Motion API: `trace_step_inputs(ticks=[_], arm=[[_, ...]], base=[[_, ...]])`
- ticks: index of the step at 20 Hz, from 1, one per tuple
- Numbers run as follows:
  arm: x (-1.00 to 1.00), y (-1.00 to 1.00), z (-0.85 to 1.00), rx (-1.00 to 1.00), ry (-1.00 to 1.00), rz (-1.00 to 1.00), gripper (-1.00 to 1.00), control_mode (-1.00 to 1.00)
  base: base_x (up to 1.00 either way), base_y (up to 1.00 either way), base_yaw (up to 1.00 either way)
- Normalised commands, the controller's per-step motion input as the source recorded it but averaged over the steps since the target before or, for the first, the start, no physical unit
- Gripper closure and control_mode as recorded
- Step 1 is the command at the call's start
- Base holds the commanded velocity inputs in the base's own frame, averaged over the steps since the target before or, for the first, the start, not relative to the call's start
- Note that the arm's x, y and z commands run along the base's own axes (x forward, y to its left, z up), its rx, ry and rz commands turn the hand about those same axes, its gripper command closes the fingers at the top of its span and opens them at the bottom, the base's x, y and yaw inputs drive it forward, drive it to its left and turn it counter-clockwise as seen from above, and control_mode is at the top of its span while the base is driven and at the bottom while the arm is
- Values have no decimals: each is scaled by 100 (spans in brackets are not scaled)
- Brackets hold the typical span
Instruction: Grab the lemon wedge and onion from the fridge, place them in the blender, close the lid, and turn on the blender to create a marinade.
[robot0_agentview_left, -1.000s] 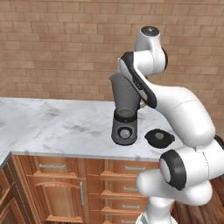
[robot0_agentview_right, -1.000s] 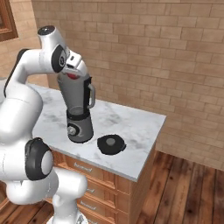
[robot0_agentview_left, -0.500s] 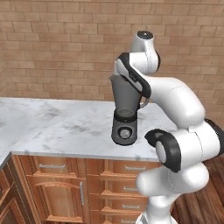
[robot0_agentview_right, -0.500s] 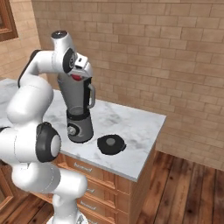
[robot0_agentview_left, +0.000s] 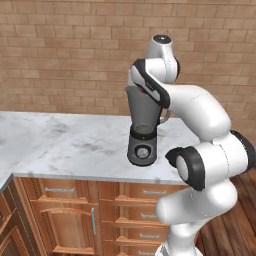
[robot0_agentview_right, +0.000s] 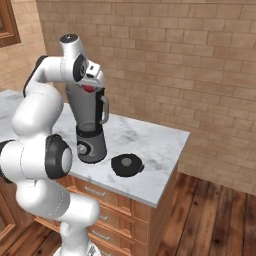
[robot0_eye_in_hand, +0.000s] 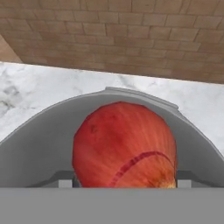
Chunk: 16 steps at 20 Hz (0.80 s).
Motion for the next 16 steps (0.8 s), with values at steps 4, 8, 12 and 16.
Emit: trace_step_inputs(ticks=[4,8,12,16], arm=[[12,16,-2,0,0,0,-100,-100],[-8,0,3,0,-2,0,-100,-100],[-41,0,10,0,-3,-2,-100,-100],[-73,-14,11,0,-6,-3,-100,-100]], base=[[0,0,0],[0,0,0],[0,0,0],[0,0,0]])
